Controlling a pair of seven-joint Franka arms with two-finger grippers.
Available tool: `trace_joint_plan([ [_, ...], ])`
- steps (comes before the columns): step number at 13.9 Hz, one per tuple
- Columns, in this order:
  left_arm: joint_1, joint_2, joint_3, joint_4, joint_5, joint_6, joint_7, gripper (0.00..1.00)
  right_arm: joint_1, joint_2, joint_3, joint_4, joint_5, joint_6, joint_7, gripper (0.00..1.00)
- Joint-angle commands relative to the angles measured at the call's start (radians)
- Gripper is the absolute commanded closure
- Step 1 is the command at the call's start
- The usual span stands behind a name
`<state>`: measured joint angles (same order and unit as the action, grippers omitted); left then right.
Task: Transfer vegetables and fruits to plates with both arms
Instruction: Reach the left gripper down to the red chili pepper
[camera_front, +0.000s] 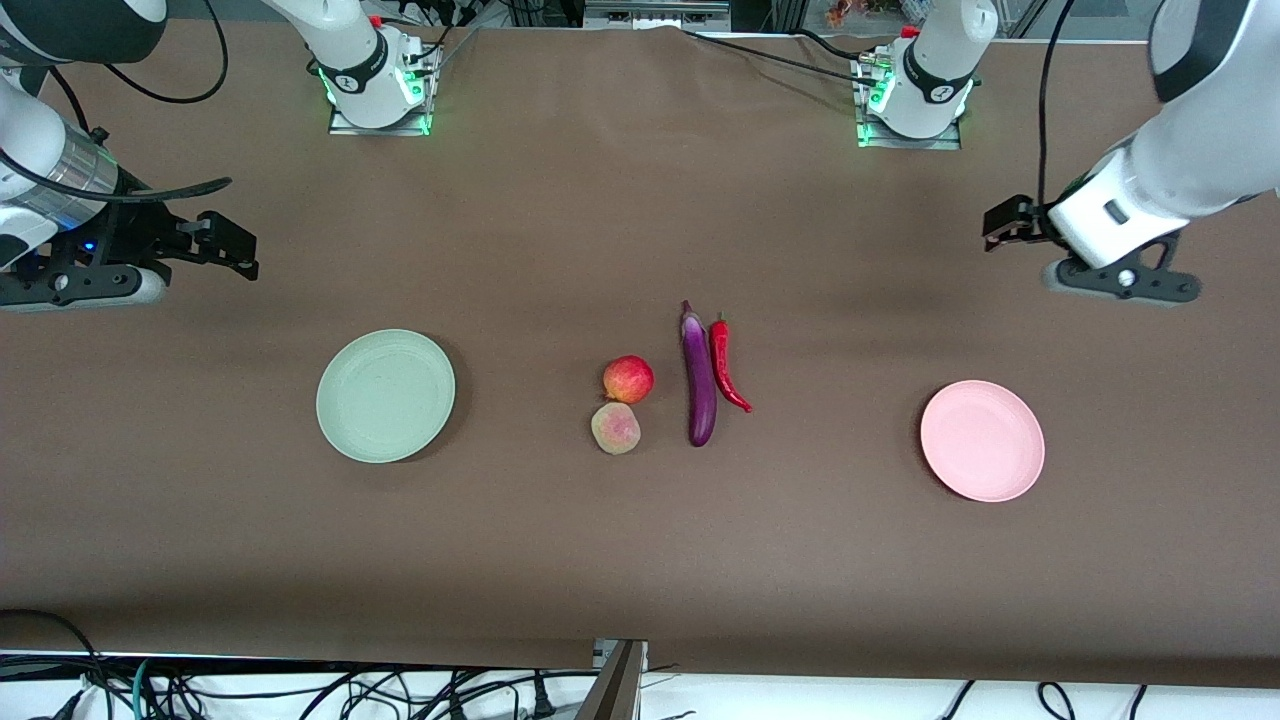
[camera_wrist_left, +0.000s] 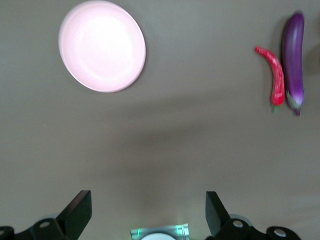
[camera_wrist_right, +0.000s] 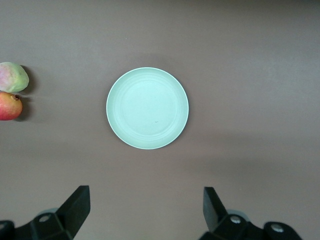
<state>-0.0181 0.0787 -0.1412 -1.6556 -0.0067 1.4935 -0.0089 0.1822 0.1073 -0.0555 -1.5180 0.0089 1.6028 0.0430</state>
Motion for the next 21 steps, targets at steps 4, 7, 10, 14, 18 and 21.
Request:
trace_joint_plan([
  [4, -0.046, 0.188, -0.041, 0.051, -0.015, 0.057, -0.071, 0.0, 0.002, -0.014, 0.008, 0.01, -0.006, 0.002, 0.008, 0.0],
  [7, -0.104, 0.283, -0.064, 0.04, -0.015, 0.148, -0.155, 0.0, 0.003, -0.012, 0.008, 0.009, -0.012, 0.002, 0.008, 0.0],
  [10, -0.248, 0.395, -0.066, 0.031, -0.012, 0.18, -0.256, 0.0, 0.005, -0.012, 0.008, 0.01, -0.013, 0.002, 0.006, 0.0],
  [14, -0.335, 0.466, -0.066, 0.001, -0.013, 0.373, -0.306, 0.0, 0.04, -0.012, 0.009, 0.01, -0.032, 0.0, 0.009, 0.0],
  [18, -0.373, 0.473, -0.067, -0.189, -0.015, 0.713, -0.315, 0.0, 0.046, -0.009, 0.009, 0.01, -0.021, 0.0, 0.121, 0.0],
  [21, -0.391, 0.484, -0.067, -0.237, -0.015, 0.807, -0.332, 0.0, 0.063, 0.006, 0.006, 0.009, -0.023, 0.069, 0.109, 0.0],
])
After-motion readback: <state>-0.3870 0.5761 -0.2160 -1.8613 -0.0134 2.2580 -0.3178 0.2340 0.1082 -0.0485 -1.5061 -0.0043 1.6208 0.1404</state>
